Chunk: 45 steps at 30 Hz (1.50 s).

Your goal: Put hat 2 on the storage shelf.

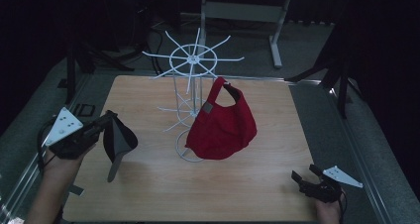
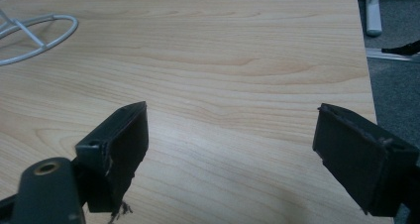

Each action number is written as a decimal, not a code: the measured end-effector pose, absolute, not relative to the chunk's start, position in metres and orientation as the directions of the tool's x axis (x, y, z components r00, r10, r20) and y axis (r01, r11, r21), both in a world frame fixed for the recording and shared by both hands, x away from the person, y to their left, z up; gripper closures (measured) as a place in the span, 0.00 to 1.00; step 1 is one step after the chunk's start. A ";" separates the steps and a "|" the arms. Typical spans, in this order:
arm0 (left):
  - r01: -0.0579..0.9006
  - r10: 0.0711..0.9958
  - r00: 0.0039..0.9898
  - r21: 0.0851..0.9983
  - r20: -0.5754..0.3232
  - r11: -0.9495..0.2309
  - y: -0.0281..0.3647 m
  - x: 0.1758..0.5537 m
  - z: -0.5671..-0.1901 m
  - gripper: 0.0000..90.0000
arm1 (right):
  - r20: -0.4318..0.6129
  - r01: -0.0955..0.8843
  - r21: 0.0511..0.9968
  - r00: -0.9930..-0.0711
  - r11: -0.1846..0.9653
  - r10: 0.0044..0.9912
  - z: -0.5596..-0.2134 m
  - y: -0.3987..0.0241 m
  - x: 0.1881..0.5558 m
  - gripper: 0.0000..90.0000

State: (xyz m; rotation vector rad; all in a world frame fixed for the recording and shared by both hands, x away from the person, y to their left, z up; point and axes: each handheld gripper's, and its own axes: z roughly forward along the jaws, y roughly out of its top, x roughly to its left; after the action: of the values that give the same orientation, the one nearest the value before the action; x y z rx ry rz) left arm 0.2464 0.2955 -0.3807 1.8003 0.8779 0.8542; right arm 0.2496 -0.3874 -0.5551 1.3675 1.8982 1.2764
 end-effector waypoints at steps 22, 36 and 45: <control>-0.014 0.760 0.586 0.941 0.281 -0.338 0.270 0.244 -0.293 0.96 | 0.149 0.474 0.878 -0.399 0.065 0.905 -0.555 -0.388 0.250 0.16; -0.096 0.708 0.637 0.943 0.305 -0.320 0.245 0.247 -0.243 0.96 | 0.148 0.473 0.878 -0.404 0.068 0.903 -0.555 -0.388 0.249 0.16; -0.136 0.663 0.680 0.942 0.314 -0.307 0.224 0.246 -0.224 0.96 | 0.149 0.474 0.878 -0.404 0.067 0.903 -0.555 -0.388 0.249 0.16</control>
State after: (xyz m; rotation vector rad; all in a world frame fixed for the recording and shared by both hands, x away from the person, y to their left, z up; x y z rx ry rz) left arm 0.2464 0.2244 -0.2241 1.7098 0.4277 0.8400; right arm 0.2494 -0.3878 -0.5554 1.3660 1.9107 1.2931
